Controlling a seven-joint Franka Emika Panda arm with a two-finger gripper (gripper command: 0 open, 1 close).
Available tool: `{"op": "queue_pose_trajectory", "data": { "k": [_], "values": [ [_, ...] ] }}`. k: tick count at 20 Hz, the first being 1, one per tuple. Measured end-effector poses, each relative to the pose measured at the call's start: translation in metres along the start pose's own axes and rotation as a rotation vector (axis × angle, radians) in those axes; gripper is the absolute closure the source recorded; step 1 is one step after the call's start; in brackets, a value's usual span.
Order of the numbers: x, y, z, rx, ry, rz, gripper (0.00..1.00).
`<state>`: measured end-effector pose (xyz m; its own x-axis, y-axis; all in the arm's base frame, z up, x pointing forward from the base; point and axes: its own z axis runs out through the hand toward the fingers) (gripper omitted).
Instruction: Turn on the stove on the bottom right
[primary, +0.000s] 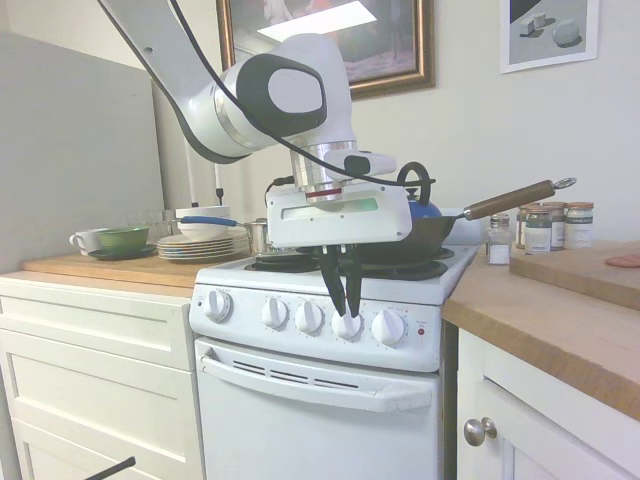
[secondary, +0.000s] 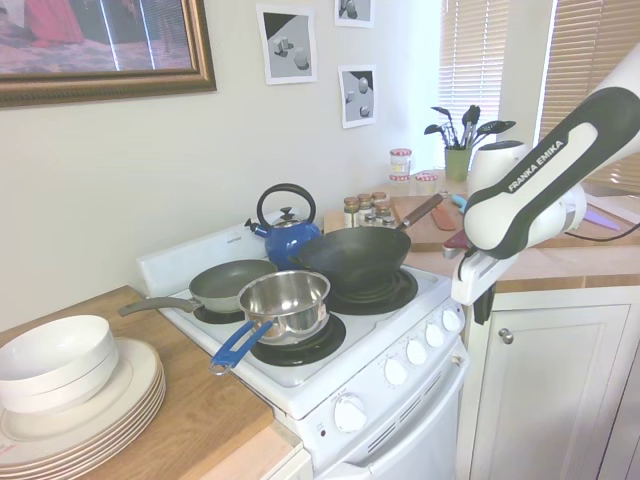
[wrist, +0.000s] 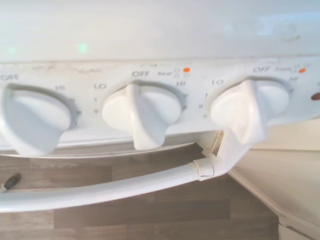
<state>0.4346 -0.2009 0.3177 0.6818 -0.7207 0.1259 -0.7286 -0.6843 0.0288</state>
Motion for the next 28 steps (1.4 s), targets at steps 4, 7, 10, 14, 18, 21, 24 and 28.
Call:
{"op": "queue_pose_trajectory", "data": {
  "k": [4, 7, 10, 14, 18, 21, 24, 28],
  "values": [
    [0.008, -0.002, 0.005, -0.004, 0.005, 0.002, 1.00],
    [0.014, -0.003, 0.006, -0.005, 0.009, 0.001, 1.00],
    [0.019, -0.006, 0.007, -0.007, 0.012, 0.000, 1.00],
    [0.026, -0.009, 0.010, -0.011, 0.015, -0.002, 1.00],
    [0.033, -0.017, 0.012, -0.016, 0.017, -0.012, 1.00],
    [0.037, -0.022, 0.014, -0.019, 0.017, -0.018, 1.00],
    [0.039, -0.027, 0.012, -0.021, 0.016, -0.025, 1.00],
    [0.042, -0.031, 0.009, -0.025, 0.013, -0.030, 1.00]
  ]
}}
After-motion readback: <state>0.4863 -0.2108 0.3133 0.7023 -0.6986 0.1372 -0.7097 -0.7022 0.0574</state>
